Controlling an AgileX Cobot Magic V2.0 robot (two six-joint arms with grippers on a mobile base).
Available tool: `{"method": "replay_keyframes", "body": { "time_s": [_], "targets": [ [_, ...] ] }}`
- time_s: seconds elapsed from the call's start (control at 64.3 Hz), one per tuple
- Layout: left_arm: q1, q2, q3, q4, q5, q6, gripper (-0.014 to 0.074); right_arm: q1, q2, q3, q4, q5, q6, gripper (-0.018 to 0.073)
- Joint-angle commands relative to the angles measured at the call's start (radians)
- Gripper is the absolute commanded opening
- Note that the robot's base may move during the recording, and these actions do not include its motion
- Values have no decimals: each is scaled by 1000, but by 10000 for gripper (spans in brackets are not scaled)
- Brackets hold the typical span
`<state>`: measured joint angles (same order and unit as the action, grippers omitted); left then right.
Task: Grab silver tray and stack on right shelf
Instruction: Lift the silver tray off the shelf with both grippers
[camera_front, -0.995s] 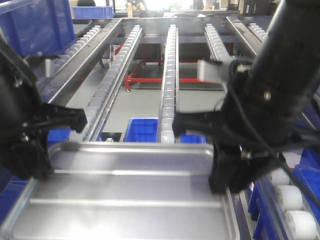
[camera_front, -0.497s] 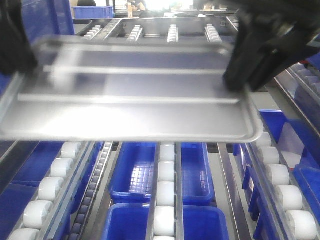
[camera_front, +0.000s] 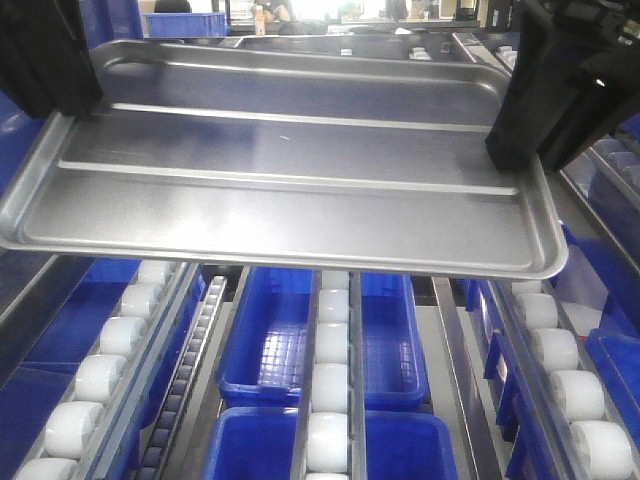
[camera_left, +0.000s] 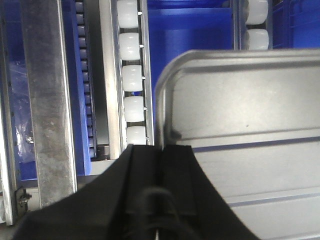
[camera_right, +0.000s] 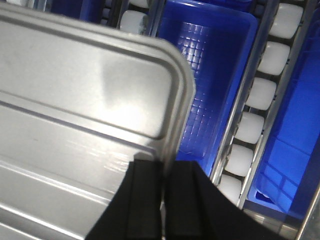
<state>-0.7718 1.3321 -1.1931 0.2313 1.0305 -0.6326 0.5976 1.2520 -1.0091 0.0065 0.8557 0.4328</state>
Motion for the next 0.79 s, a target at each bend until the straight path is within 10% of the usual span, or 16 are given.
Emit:
{"method": "replay_keyframes", "body": {
  "time_s": [0.0,0.777],
  "targets": [
    [-9,-23,-40,36,-33,-3,-94,2,-28,-33,-16,-15,-27,57],
    [-9,-21,-40,36,-26,-3,-94,2,-28,-33,-16,-15,-27,57]
  ]
}}
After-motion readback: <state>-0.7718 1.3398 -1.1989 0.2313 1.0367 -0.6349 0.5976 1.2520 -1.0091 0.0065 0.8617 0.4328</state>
